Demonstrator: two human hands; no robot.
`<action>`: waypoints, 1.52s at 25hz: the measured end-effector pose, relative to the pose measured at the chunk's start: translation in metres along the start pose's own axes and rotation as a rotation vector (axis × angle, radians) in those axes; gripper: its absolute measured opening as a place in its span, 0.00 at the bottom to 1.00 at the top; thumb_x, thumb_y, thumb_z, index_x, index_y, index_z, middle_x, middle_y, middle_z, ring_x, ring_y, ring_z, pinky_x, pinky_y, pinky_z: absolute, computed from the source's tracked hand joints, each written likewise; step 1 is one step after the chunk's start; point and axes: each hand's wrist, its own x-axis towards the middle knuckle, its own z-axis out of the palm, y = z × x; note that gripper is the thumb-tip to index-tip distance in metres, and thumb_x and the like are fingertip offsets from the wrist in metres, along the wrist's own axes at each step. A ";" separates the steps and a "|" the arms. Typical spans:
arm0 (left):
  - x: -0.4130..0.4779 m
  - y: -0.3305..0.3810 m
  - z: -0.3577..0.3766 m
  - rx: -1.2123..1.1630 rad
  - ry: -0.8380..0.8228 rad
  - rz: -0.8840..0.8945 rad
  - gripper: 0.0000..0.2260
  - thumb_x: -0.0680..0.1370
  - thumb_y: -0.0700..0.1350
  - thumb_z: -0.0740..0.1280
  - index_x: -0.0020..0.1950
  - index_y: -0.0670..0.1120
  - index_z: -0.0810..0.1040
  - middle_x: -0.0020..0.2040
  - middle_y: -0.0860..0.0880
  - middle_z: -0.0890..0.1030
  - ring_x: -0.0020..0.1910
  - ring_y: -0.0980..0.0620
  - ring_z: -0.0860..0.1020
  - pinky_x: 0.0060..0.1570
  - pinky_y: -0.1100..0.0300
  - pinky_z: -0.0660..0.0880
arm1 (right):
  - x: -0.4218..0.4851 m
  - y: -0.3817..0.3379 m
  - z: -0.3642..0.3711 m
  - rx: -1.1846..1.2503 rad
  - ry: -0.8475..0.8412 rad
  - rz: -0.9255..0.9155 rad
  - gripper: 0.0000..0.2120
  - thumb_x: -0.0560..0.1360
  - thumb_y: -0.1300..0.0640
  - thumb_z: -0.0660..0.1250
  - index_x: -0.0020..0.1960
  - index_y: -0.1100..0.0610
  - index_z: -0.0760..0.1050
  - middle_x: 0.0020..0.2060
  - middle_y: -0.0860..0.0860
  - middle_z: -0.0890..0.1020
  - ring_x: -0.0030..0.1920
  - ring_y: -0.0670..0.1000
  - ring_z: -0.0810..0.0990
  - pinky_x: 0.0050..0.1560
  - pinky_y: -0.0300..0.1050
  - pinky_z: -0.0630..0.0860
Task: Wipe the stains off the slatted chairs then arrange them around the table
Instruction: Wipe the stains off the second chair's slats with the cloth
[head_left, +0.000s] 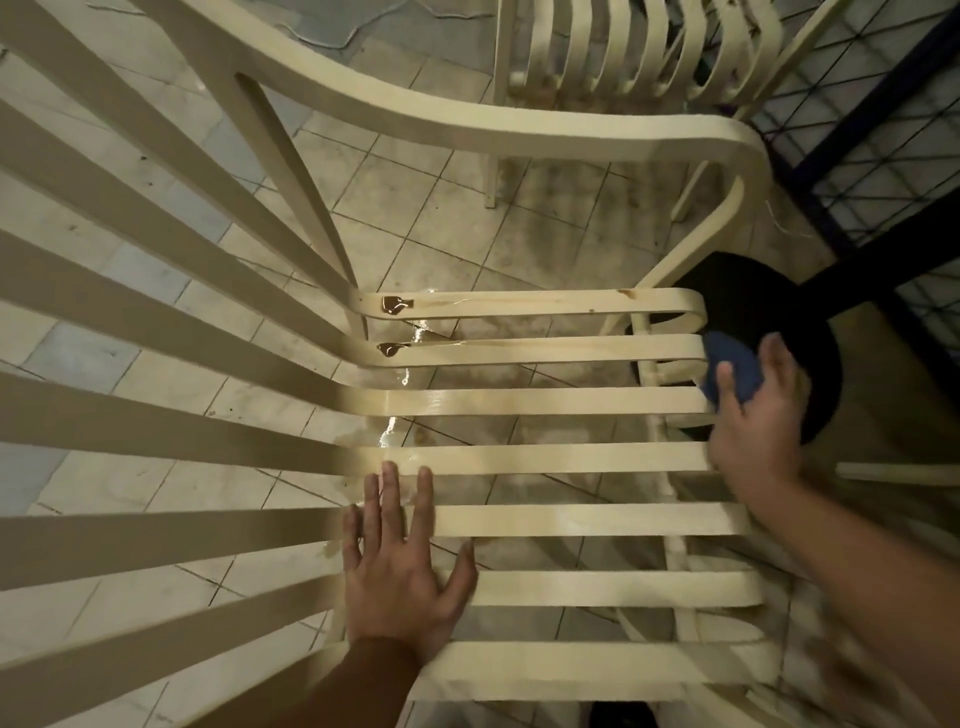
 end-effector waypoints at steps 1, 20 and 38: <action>0.000 0.000 0.000 -0.001 0.005 0.000 0.38 0.77 0.65 0.57 0.84 0.51 0.54 0.84 0.43 0.49 0.83 0.43 0.47 0.80 0.42 0.46 | 0.001 -0.007 0.008 0.013 -0.021 -0.021 0.29 0.85 0.46 0.57 0.81 0.57 0.58 0.80 0.55 0.62 0.80 0.56 0.57 0.79 0.61 0.57; 0.000 -0.001 -0.002 0.005 -0.018 -0.007 0.38 0.78 0.66 0.55 0.85 0.52 0.51 0.85 0.45 0.46 0.83 0.45 0.45 0.79 0.41 0.48 | -0.057 -0.198 0.100 0.090 -0.670 -0.478 0.14 0.78 0.67 0.65 0.61 0.56 0.77 0.55 0.51 0.78 0.60 0.57 0.75 0.56 0.48 0.70; 0.000 -0.001 -0.001 0.009 -0.038 -0.007 0.39 0.78 0.65 0.58 0.85 0.51 0.49 0.85 0.44 0.46 0.83 0.43 0.45 0.79 0.42 0.47 | -0.049 -0.103 0.077 -0.456 -0.403 -0.402 0.35 0.85 0.44 0.51 0.82 0.52 0.35 0.82 0.50 0.38 0.81 0.53 0.34 0.80 0.61 0.38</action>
